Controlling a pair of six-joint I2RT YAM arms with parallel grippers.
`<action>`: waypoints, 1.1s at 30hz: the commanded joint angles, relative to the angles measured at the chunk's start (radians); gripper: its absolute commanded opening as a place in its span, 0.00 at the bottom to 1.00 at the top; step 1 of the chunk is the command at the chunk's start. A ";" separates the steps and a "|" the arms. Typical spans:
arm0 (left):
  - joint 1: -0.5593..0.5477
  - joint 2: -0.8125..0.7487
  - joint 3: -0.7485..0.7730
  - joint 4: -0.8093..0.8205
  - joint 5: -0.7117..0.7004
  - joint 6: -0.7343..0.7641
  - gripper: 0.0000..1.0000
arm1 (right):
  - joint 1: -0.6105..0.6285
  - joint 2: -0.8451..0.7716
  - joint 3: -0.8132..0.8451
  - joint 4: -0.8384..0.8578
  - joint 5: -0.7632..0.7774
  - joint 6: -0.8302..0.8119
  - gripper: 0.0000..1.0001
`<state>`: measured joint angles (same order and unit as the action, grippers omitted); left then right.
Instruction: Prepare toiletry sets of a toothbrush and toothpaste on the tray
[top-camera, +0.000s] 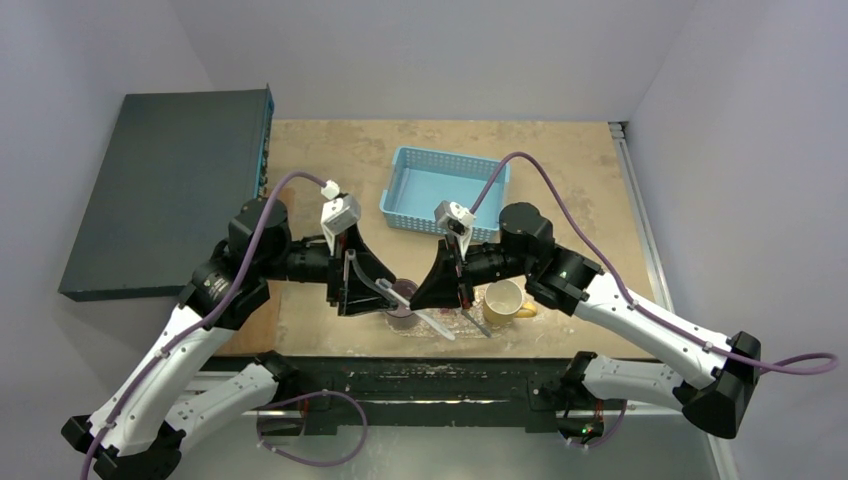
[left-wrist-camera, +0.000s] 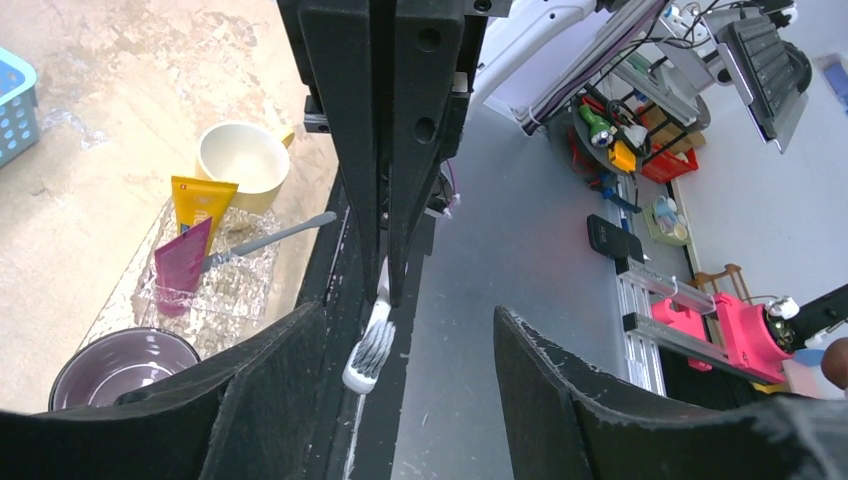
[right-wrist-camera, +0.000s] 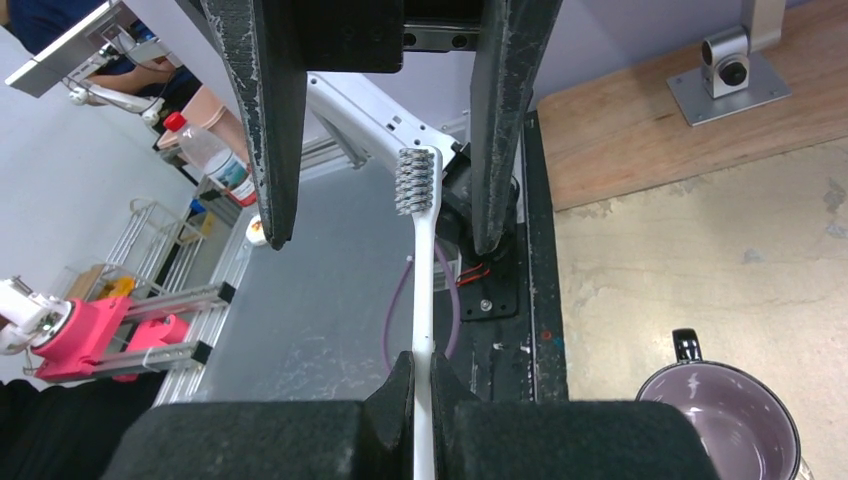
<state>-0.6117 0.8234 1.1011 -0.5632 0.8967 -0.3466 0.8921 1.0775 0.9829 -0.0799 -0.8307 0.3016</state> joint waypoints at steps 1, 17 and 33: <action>-0.002 -0.013 -0.006 0.017 0.036 0.041 0.59 | 0.008 -0.010 0.006 0.053 -0.029 0.012 0.00; -0.002 -0.012 -0.005 0.012 0.029 0.051 0.16 | 0.015 -0.025 -0.009 0.075 -0.038 0.027 0.00; -0.002 -0.025 0.019 -0.048 -0.063 0.038 0.00 | 0.018 -0.077 0.027 -0.076 0.092 -0.047 0.40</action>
<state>-0.6117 0.8043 1.0977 -0.5903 0.8650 -0.3119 0.9062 1.0470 0.9756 -0.0826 -0.8051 0.3038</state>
